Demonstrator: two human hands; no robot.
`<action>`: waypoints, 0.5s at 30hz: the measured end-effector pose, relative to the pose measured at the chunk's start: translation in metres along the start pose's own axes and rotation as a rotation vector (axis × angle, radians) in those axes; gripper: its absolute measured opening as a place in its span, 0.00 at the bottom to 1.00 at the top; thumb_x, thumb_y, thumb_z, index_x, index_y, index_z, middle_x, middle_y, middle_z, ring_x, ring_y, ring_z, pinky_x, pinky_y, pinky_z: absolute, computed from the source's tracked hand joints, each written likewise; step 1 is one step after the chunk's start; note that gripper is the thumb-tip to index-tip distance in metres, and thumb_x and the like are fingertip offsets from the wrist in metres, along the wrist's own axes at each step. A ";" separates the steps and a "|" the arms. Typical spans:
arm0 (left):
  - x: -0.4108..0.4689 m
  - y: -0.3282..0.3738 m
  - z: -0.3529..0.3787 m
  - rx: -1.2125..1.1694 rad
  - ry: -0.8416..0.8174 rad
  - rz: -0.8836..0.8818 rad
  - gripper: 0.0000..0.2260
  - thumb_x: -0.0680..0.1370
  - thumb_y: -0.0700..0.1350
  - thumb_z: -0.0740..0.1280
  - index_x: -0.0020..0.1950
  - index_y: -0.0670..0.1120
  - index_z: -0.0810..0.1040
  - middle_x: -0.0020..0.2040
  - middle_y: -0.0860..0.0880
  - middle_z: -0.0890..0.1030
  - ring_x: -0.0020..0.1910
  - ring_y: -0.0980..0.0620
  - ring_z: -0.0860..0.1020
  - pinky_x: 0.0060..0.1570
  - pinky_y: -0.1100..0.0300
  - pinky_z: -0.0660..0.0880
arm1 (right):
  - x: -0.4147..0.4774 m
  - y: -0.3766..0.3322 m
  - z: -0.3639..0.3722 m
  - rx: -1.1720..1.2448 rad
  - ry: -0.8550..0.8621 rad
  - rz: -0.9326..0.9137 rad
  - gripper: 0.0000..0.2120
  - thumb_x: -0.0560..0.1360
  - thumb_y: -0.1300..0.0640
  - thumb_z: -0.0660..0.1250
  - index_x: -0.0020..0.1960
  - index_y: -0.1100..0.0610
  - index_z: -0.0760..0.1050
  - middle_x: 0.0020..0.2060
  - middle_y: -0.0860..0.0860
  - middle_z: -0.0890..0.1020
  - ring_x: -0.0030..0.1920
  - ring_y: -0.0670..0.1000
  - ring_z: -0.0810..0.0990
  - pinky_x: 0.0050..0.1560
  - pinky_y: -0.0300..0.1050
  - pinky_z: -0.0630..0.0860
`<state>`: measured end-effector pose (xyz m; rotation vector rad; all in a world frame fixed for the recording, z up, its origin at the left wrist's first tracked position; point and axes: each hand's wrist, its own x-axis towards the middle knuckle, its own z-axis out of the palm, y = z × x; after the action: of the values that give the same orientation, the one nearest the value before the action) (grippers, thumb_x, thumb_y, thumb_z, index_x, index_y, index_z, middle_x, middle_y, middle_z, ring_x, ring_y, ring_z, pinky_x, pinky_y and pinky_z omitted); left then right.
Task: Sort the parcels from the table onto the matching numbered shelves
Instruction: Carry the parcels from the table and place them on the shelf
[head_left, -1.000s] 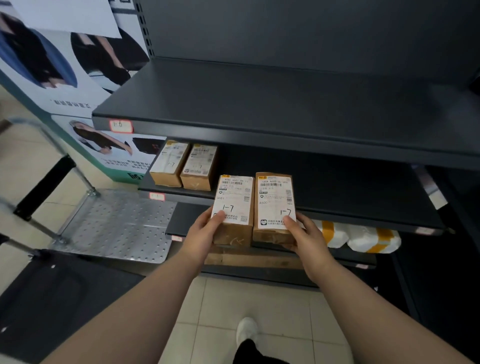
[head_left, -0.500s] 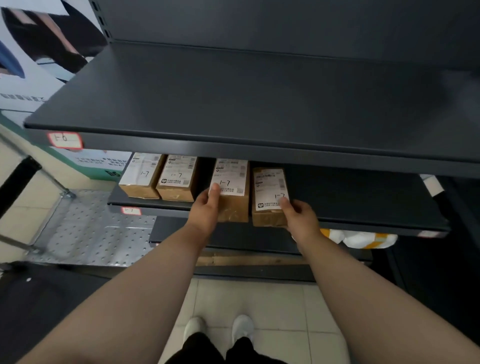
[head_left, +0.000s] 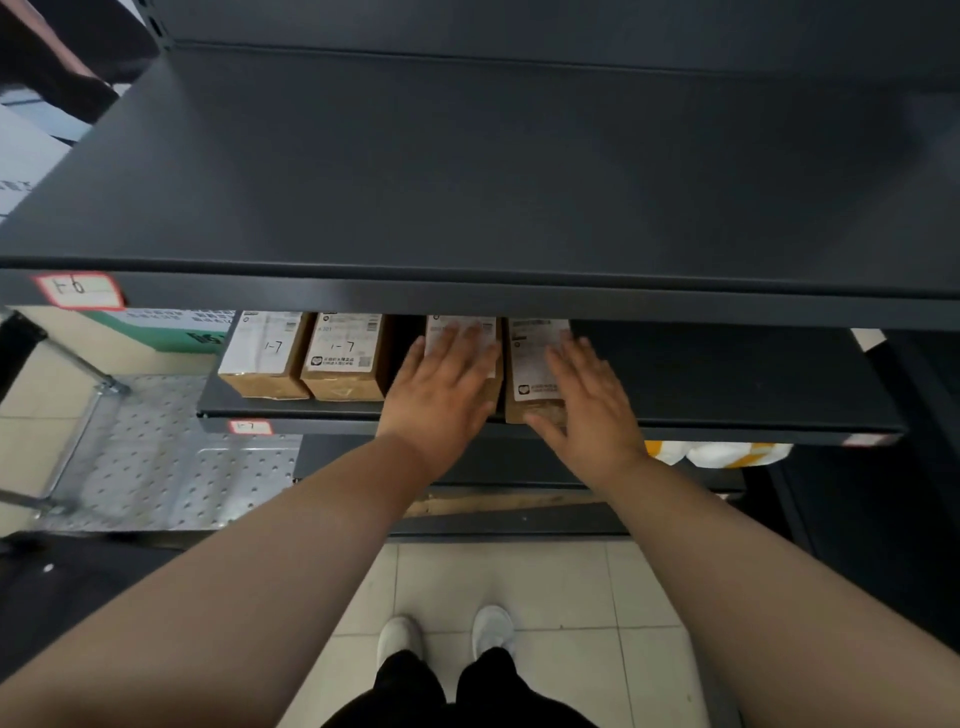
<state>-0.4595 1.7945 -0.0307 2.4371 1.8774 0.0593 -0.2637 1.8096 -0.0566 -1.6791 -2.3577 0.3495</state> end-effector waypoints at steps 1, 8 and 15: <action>0.001 0.003 0.002 0.052 -0.035 0.035 0.30 0.82 0.55 0.53 0.79 0.51 0.41 0.79 0.48 0.41 0.78 0.48 0.39 0.75 0.49 0.38 | -0.003 0.000 -0.003 -0.086 0.006 -0.078 0.38 0.78 0.44 0.63 0.78 0.53 0.45 0.75 0.47 0.42 0.76 0.48 0.39 0.75 0.47 0.39; 0.013 0.007 0.018 0.151 -0.116 0.024 0.30 0.83 0.53 0.48 0.77 0.49 0.32 0.78 0.46 0.36 0.77 0.48 0.35 0.75 0.49 0.37 | 0.001 0.012 0.006 -0.261 -0.339 -0.027 0.36 0.82 0.45 0.52 0.73 0.53 0.27 0.71 0.47 0.29 0.73 0.46 0.30 0.76 0.47 0.36; 0.027 -0.007 0.023 0.137 -0.090 0.018 0.29 0.83 0.53 0.48 0.77 0.51 0.33 0.79 0.48 0.41 0.78 0.48 0.40 0.75 0.50 0.37 | 0.030 0.005 0.011 -0.182 -0.322 -0.033 0.35 0.82 0.47 0.53 0.76 0.52 0.31 0.77 0.49 0.34 0.76 0.48 0.34 0.74 0.44 0.35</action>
<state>-0.4575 1.8217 -0.0540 2.4973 1.8799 -0.1817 -0.2726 1.8393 -0.0671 -1.7749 -2.7190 0.4403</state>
